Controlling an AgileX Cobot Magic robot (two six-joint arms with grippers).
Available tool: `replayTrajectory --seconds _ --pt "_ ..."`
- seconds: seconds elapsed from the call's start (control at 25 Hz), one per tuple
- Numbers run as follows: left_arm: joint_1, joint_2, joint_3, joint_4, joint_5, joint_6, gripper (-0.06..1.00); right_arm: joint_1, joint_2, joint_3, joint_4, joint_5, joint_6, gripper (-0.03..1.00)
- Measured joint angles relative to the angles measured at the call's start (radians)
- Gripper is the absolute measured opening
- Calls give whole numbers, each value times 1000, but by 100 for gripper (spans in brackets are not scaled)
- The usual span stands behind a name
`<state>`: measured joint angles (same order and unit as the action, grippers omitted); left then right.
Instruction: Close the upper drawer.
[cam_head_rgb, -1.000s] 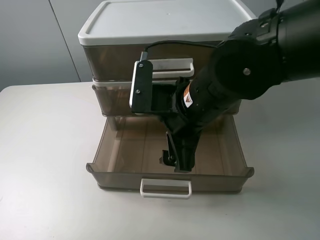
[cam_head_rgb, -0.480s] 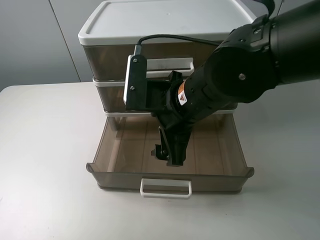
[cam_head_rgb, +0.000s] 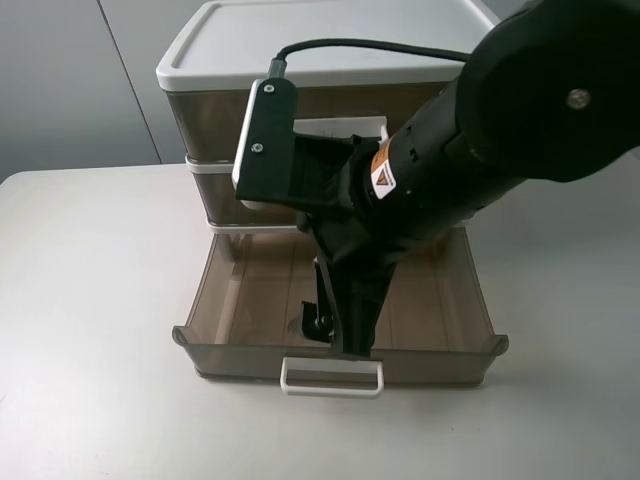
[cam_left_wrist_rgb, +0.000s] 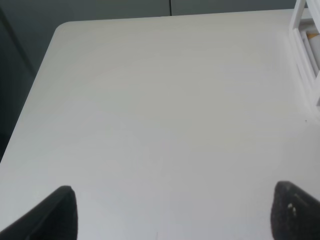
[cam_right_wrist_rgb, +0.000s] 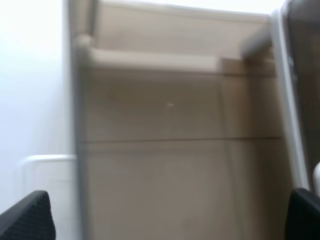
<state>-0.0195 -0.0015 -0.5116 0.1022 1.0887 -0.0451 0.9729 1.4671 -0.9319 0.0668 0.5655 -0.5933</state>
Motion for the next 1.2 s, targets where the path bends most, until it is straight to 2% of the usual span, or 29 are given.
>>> replayTrajectory --seconds 0.2,0.48,0.6,0.76,0.92,1.2 --pt "0 0 0 0 0 0 74 29 -179 22 36 99 111 70" --pt "0 0 0 0 0 0 74 31 -546 168 22 133 329 70" --pt "0 0 0 0 0 0 74 33 -722 232 -22 175 454 70" --pt "0 0 0 0 0 0 74 33 -935 325 -90 276 612 70" --pt "0 0 0 0 0 0 74 33 -1128 401 -105 352 673 70" --pt "0 0 0 0 0 -3 74 33 -1280 410 -134 383 795 70"
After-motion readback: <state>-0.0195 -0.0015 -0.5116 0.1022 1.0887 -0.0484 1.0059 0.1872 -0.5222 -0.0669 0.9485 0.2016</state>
